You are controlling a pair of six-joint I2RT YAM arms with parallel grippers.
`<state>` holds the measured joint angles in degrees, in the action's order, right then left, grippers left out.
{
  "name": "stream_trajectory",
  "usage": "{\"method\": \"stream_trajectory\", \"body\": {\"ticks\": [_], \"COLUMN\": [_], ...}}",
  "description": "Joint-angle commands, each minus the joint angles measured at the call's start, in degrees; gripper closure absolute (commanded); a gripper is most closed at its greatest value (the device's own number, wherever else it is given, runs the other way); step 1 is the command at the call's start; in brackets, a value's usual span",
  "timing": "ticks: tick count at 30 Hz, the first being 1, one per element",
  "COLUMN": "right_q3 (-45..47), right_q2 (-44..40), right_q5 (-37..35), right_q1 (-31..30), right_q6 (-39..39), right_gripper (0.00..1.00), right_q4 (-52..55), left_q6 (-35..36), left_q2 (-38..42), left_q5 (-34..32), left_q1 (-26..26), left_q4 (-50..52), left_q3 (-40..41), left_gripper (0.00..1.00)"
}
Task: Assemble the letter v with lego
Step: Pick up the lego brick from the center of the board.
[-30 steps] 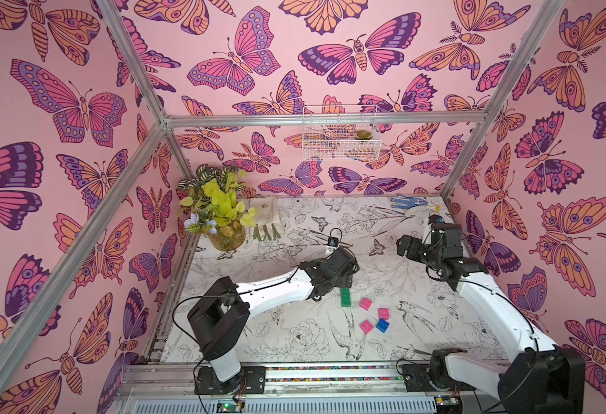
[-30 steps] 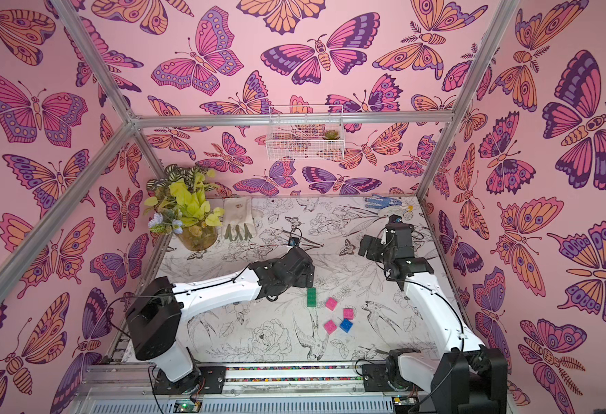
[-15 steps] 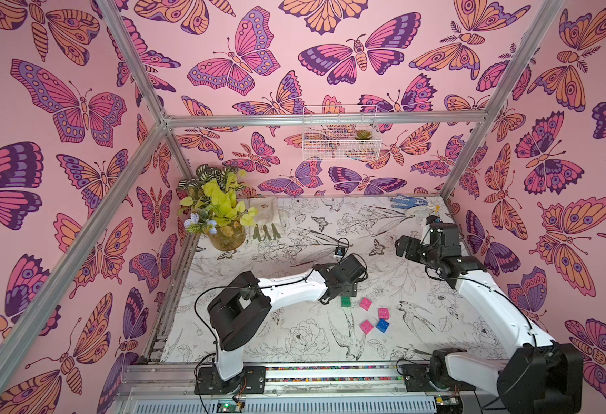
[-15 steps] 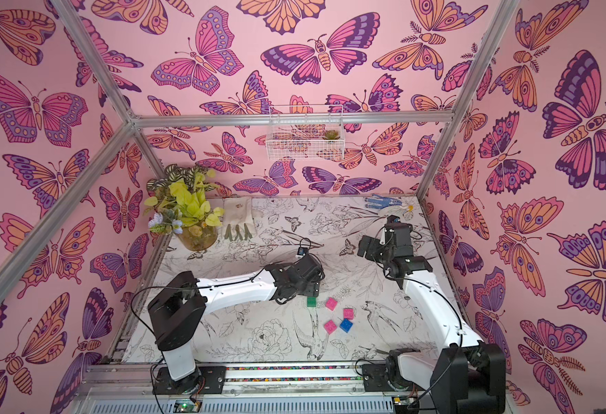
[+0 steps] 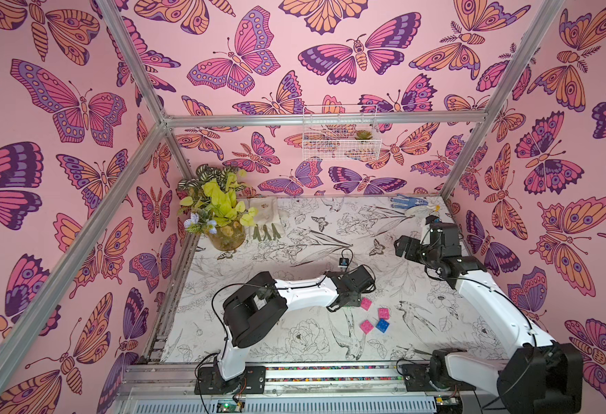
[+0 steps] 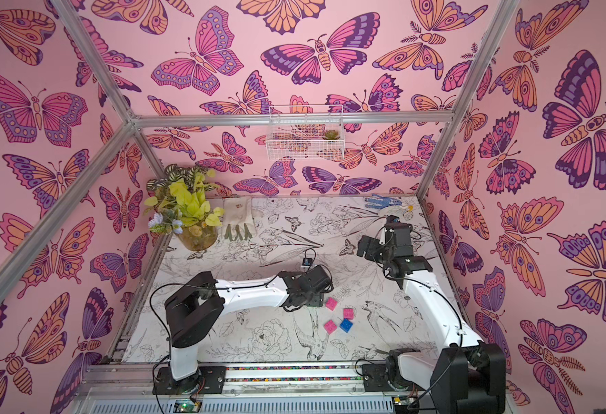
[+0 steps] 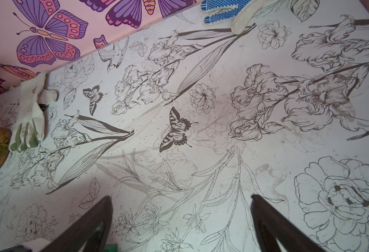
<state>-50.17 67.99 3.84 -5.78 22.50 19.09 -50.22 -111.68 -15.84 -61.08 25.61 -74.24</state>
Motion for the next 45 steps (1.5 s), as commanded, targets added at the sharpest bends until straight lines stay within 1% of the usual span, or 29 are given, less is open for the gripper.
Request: {"method": "stream_trajectory", "body": {"ticks": [1, 3, 5, 9, 11, 12, 15, 18, 20, 22, 25, 27, 28, 30, 31, 33, 36, 38, 39, 42, 43, 45], "right_q3": [-0.99, -0.90, -0.85, -0.80, -0.71, -0.64, -0.56, -0.55, -0.48, -0.37, -0.17, -0.05, -0.05, -0.09, 0.05, 0.09, 0.12, 0.15, 0.14, 0.43, 0.51, 0.51], "right_q2": [0.04, -0.11, -0.15, -0.20, -0.17, -0.22, -0.14, -0.10, -0.20, -0.30, -0.25, -0.18, -0.16, -0.21, -0.24, -0.37, -0.63, -0.63, -0.72, -0.83, -0.83, -0.84], "right_q5": [0.74, 0.73, 0.81, 0.91, 1.06, 1.17, 1.48, 1.67, 1.64, 1.68, 1.77, 2.00, 2.14, 2.26, 2.43, 2.44, 2.58, 2.78, 2.93, 3.27, 3.49, 3.51], "right_q1": [-0.59, -0.55, -0.55, -0.56, -0.55, -0.57, -0.55, -0.63, -0.59, -0.56, -0.59, -0.56, -0.60, -0.55, -0.58, -0.56, -0.57, -0.58, -0.59, -0.55, -0.55, -0.56], "right_q6": [0.31, 0.30, 0.29, 0.34, 0.28, 0.27, 0.47, 0.51, 0.50, 0.52, 0.56, 0.61, 0.63, 0.72, 0.77, 0.73, 0.65, 0.70, 0.79, 1.22, 1.32, 1.36], "right_gripper": [0.01, 0.01, 0.01, 0.01, 0.01, 0.01, 0.01, 0.01, 0.01, 0.01, 0.01, 0.01, 0.01, 0.01, 0.01, 0.01, 0.01, 0.01, 0.01, 0.01, 0.01, 0.01], "right_q4": [0.38, 0.34, 0.34, 0.33, 0.34, 0.28, 0.10, 0.10, -0.01, -0.10, -0.44, -0.51, -0.57, -0.63, -0.70, -0.64, -0.90, -0.94, -0.97, -1.44, -1.51, -1.66], "left_q6": [-0.95, -0.12, 0.33, 0.56, 0.51, 0.43, 0.06, -0.05, 0.16, 0.29, 0.56, 0.81, 1.06, 1.71, 2.46, 4.63, 12.21, 17.88, 20.44, 27.75, 30.69, 37.21], "left_q2": [-1.59, -2.21, -2.77, -4.18, -4.39, -4.45, -4.26, -4.30, -4.35, -4.41, -3.90, -3.61, -3.48, -3.07, -2.81, -2.17, -0.90, 0.25, 1.08, 2.69, 2.85, 2.31], "left_q5": [-0.16, 0.01, 0.34, 1.41, 1.75, 1.99, 1.64, 1.33, 1.29, 0.94, 0.84, 0.81, 0.65, 0.74, 1.46, 3.02, 9.03, 13.56, 14.99, 22.14, 23.50, 22.73], "left_q1": [0.04, 0.01, 0.04, 0.04, 0.00, 0.01, 0.05, 0.00, 0.04, 0.05, 0.24, 0.25, 0.31, 0.69, 1.12, 2.05, 5.11, 8.24, 10.17, 16.25, 17.89, 19.39], "left_q4": [1.81, 1.90, 1.99, 3.00, 3.32, 3.37, 3.65, 3.93, 4.24, 4.52, 4.72, 4.93, 5.09, 5.46, 5.47, 5.57, 5.58, 6.46, 6.76, 8.53, 10.17, 14.19], "left_q3": [-1.64, -2.37, -2.96, -4.16, -4.25, -4.25, -3.99, -3.90, -4.07, -4.07, -3.99, -3.90, -3.90, -3.81, -3.68, -3.48, -3.93, -4.66, -4.78, -6.45, -7.80, -11.01], "left_gripper": [0.25, 0.30, 0.33, 0.34, 0.41, 0.42, 0.41, 0.42, 0.50, 0.52, 0.68, 0.68, 0.71, 0.82, 0.84, 0.85, 0.85, 0.88, 0.88, 0.86, 0.86, 0.85]}}
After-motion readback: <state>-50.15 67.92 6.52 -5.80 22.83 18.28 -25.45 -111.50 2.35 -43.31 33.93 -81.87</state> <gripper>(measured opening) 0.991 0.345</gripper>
